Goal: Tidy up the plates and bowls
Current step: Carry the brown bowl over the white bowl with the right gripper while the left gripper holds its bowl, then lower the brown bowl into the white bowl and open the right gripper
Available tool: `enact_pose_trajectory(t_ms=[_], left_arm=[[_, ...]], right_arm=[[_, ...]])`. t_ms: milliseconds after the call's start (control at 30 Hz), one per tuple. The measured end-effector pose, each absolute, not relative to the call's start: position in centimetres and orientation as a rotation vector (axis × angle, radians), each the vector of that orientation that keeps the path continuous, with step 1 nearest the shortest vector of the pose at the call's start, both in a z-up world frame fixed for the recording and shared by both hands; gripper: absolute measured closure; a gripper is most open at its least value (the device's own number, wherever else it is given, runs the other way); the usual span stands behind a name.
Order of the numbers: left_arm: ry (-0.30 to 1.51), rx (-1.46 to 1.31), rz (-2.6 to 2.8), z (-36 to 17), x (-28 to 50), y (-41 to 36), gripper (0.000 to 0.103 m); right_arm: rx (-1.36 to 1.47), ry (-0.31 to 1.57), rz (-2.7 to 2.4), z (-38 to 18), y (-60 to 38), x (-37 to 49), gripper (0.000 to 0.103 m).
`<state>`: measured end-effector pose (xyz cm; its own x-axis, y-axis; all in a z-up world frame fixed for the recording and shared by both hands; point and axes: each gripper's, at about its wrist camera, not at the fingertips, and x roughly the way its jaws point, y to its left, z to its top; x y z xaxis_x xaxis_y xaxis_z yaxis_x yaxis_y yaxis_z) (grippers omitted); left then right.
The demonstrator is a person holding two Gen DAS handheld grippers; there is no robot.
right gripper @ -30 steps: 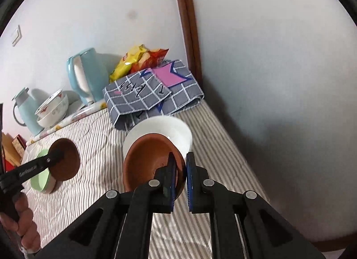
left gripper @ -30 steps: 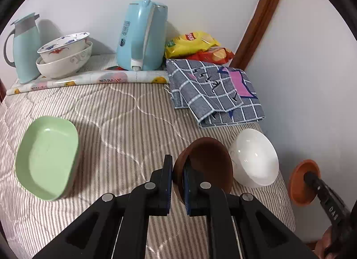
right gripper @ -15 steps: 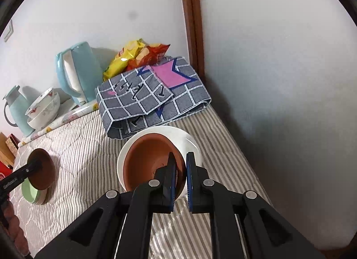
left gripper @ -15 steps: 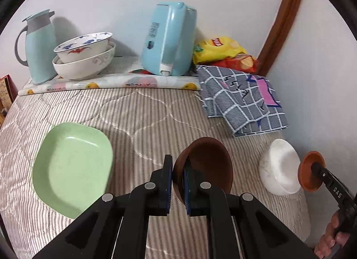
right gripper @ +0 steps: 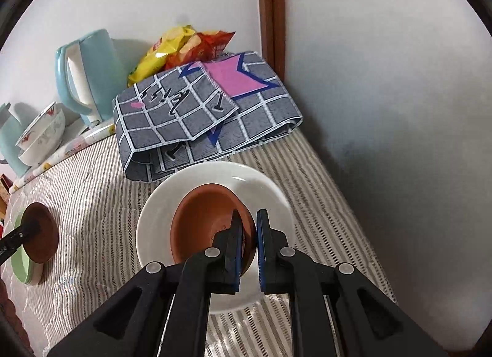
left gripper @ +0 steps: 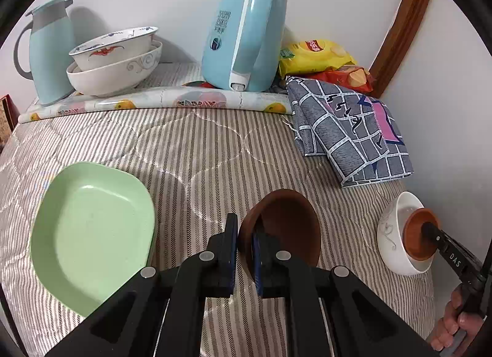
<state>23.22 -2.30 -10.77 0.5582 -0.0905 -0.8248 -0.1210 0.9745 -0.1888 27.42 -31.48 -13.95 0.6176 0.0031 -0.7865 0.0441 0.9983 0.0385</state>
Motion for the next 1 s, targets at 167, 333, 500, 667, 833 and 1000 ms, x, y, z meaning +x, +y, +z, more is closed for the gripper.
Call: enact_pose_trajectory(t_ms=[167,333,500,667,833,1000], left_arm=[[0.991,-0.230,0.019,-11.3,23.8,-2.4,0.094],[1.000,-0.238,0.030,-11.6,24.0,-2.2,0.094],[1.010,-0.239,0.035,-11.9,24.1,-2.3,0.094],[1.019,-0.235,0.032,-12.2,24.3,-2.5,0.094],[1.023,-0.227,0.026,-12.1,24.5,-2.8,0.094],[1.017,-0.222,0.021,-11.7,24.5,-2.9,0.094]], right_arm=[[0.044,0.933,-0.005,-15.2,-30.7,28.1,0.094],[0.052,0.964,0.014,-16.2,-30.3,28.5,0.094],[0.064,0.985,0.023,-16.8,-30.3,28.9,0.095],[-0.001,1.016,-0.002,-17.3,-30.0,29.5,0.094],[-0.022,1.015,-0.014,-17.3,-29.8,29.4,0.092],[-0.015,0.995,-0.023,-16.7,-30.2,28.9,0.084]])
